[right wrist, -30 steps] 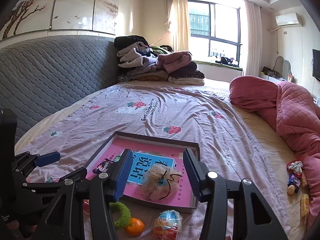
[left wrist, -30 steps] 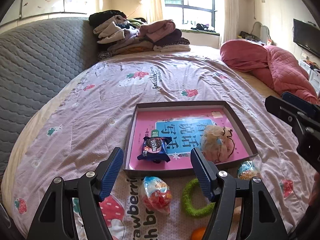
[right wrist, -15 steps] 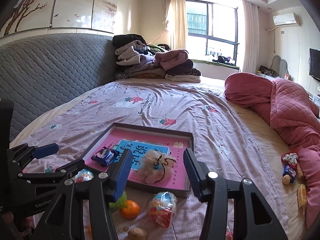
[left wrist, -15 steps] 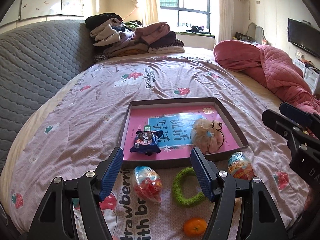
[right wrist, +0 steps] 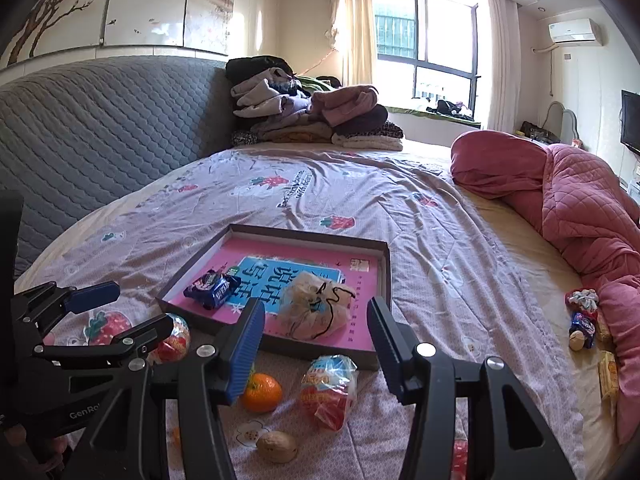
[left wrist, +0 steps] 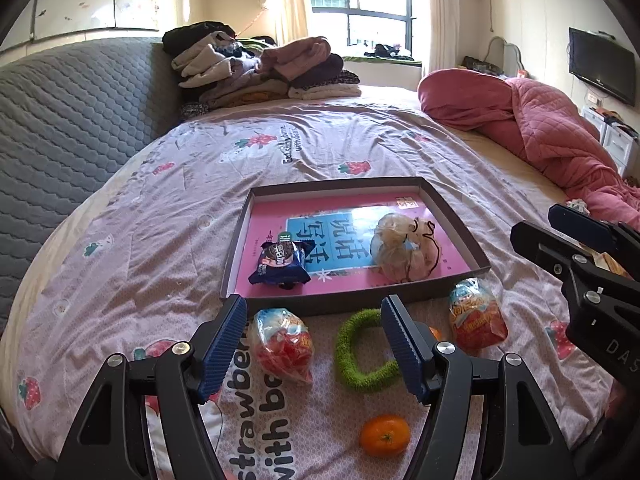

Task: Organize objects
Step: 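Withdraw both open grippers from the tray back toward the loose items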

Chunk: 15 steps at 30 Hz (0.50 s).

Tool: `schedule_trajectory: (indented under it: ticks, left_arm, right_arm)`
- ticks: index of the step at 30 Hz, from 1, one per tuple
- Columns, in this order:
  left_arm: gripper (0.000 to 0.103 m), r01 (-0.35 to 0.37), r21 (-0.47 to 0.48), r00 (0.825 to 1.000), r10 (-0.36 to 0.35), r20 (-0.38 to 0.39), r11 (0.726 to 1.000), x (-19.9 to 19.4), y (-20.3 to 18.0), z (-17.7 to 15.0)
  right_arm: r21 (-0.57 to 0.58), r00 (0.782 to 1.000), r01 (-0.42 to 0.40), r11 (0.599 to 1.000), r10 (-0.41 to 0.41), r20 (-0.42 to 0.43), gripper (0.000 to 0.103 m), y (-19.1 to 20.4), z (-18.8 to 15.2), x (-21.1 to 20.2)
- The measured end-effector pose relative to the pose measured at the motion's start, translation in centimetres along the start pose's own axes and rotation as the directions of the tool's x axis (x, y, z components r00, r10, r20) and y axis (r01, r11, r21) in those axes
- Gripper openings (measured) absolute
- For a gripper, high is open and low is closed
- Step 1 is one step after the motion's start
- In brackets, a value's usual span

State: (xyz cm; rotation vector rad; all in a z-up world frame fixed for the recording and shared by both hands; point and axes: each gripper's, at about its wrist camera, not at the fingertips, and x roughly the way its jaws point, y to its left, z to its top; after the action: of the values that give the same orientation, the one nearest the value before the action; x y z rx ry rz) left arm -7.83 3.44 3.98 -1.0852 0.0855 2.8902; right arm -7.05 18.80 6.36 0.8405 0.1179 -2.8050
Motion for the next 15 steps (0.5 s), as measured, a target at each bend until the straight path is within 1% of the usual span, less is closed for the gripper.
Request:
schedule_trajectory:
  ticks: [6, 15]
  left_arm:
    - [0.071, 0.003, 0.010, 1.000, -0.003, -0.006, 1.000, -0.1, -0.3, -0.5]
    - [0.071, 0.001, 0.018, 1.000, 0.000, -0.029, 1.000, 0.2, -0.6, -1.3]
  right_arm:
    - [0.000, 1.000, 0.000, 1.000, 0.000, -0.005, 0.053, 0.2, -0.4, -0.1]
    - [-0.004, 0.999, -0.006, 1.000, 0.006, -0.034, 0.053, 0.4, -1.4, -0.1]
